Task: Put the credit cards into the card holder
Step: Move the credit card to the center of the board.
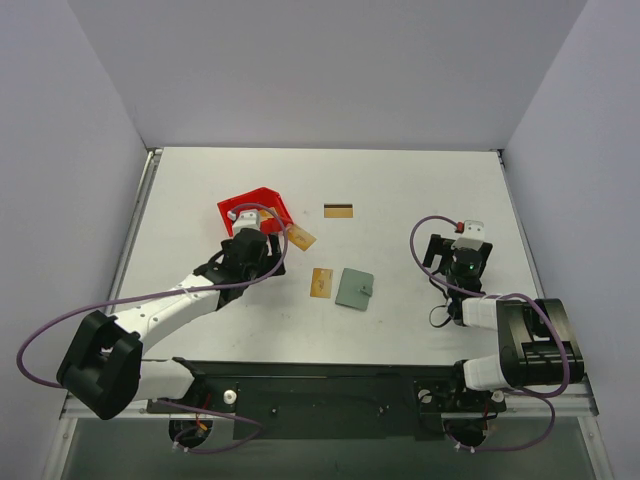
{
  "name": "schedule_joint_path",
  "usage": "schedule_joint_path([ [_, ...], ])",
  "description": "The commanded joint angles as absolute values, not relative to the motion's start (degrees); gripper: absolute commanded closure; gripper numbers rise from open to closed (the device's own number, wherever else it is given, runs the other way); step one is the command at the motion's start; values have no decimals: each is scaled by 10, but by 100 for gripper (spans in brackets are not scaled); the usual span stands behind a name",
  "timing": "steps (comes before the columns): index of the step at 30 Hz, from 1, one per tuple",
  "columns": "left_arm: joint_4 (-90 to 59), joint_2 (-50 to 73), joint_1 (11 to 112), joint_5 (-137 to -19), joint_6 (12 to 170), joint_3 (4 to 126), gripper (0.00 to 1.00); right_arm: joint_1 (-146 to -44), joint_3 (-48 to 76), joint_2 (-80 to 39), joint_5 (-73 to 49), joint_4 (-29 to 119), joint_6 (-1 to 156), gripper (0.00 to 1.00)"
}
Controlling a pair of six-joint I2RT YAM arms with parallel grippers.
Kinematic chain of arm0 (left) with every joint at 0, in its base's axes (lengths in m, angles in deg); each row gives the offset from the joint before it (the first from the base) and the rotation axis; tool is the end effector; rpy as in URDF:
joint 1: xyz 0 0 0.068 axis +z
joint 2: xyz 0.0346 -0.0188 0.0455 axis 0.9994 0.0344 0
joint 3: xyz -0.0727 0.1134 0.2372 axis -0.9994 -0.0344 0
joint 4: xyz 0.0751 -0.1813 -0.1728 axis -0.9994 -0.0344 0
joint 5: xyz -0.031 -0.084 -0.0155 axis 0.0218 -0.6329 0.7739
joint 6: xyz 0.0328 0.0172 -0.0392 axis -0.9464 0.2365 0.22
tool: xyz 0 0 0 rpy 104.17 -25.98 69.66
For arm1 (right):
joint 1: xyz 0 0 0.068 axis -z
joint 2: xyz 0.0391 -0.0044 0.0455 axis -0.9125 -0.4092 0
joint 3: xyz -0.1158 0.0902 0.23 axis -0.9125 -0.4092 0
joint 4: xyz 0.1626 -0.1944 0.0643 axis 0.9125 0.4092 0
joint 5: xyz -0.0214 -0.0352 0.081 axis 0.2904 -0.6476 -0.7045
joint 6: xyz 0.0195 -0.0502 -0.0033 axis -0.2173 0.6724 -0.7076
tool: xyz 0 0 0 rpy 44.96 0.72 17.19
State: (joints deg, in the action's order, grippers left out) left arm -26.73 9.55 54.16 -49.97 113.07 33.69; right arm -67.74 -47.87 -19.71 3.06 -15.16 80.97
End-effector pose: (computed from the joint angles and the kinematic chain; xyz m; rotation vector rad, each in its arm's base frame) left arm 0.2255 -0.1368 0.2123 -0.1750 2.2544 -0.2362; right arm 0.2364 0.0032 0.1591 0.1224 1.6913 -0.0391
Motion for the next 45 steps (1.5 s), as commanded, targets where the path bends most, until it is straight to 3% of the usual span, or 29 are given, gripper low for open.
schedule_joint_path([
  [1, -269, 76, 538, -489, 1135, 365, 9, -675, -475, -196, 25, -178, 803, 0],
  [13, -291, 66, 537, -479, 1136, 373, 6, -681, -475, -191, 32, -183, 806, 0],
  [15, -294, 67, 536, -479, 1135, 375, 6, -725, -447, -155, 139, -112, 813, 0],
  [17, -296, 71, 537, -482, 1135, 380, 6, -767, -355, -121, 234, 65, 809, 0],
  [20, -296, 80, 537, -481, 1135, 387, 6, -797, -230, -125, 230, 291, 735, 0],
  [25, -306, 83, 539, -470, 1132, 400, 5, -892, -151, -152, 192, 308, 718, 0],
  [33, -302, 78, 567, -494, 1128, 411, 5, -971, 28, -328, 31, 395, 723, 2],
  [36, -301, 78, 590, -518, 1138, 409, 5, -1001, 87, -380, -57, 440, 739, 9],
  [40, -298, 74, 593, -539, 1146, 397, 7, -1032, 87, -421, -80, 453, 731, 19],
  [45, -287, 61, 593, -553, 1153, 376, 8, -1050, 74, -454, -109, 447, 711, 40],
])
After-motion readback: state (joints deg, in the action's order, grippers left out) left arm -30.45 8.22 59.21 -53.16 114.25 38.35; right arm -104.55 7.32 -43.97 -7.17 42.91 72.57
